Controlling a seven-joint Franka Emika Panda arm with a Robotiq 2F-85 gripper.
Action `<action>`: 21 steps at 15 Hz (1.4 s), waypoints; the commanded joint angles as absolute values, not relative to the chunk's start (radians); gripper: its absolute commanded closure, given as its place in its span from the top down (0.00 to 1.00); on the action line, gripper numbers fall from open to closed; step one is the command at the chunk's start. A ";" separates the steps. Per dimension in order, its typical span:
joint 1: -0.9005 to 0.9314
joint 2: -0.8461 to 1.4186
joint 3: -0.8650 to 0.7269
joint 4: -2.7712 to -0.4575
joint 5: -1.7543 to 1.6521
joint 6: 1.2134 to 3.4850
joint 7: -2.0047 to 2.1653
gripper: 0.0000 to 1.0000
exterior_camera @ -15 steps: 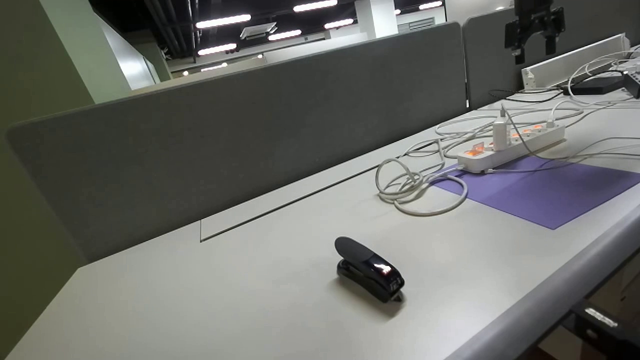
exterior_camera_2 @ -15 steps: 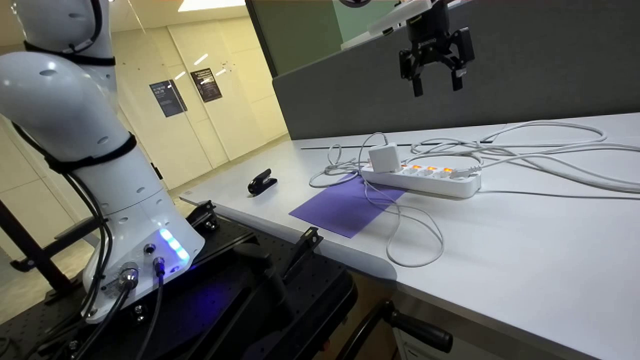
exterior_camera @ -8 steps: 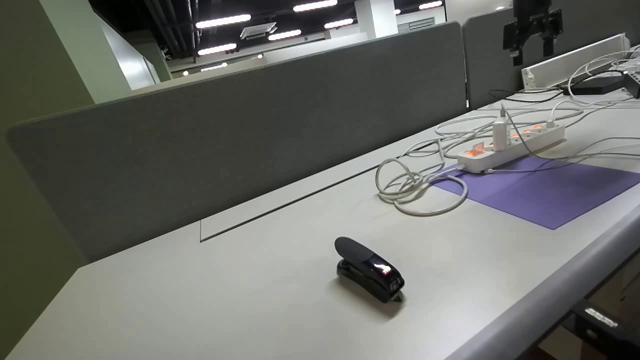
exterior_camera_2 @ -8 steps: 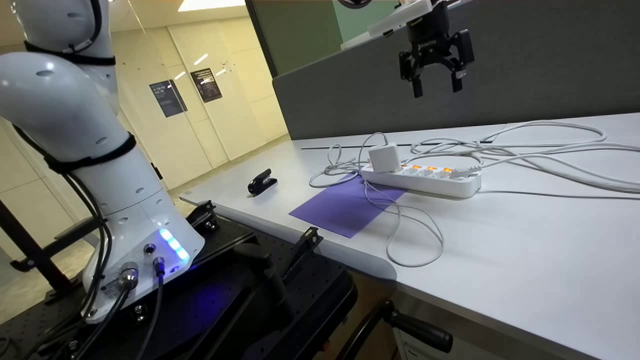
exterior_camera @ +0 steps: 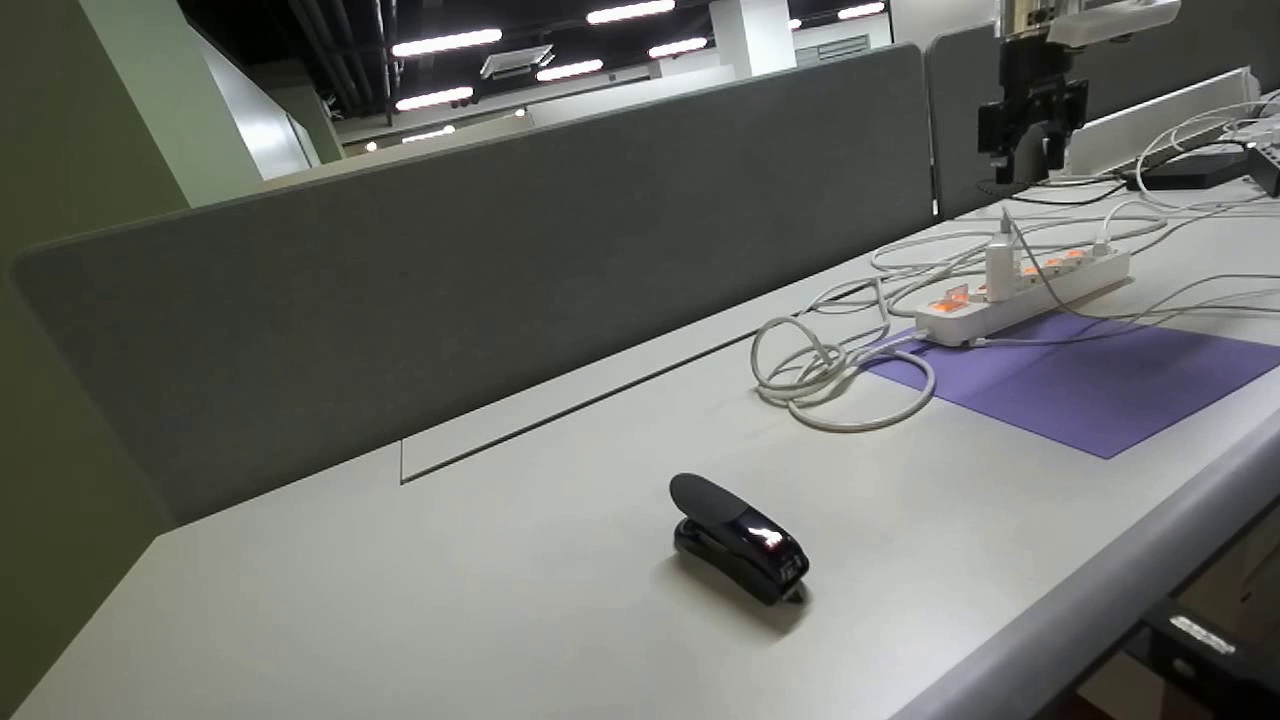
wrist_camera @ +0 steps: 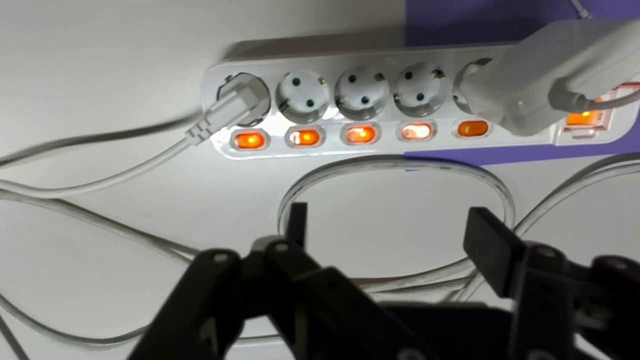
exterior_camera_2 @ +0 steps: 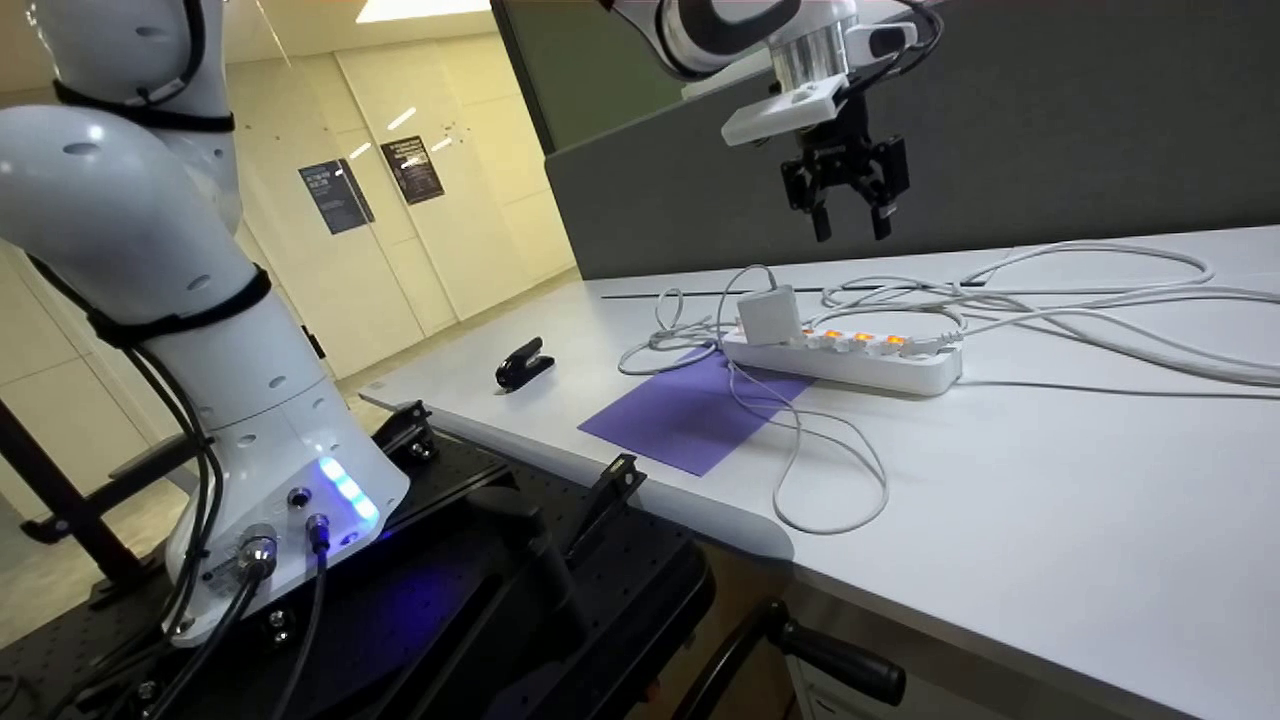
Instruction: Turn off the second switch from the right
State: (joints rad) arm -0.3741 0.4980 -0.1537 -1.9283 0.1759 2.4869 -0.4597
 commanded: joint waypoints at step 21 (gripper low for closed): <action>-0.496 0.554 -0.041 -1.949 0.236 2.517 -0.568 0.00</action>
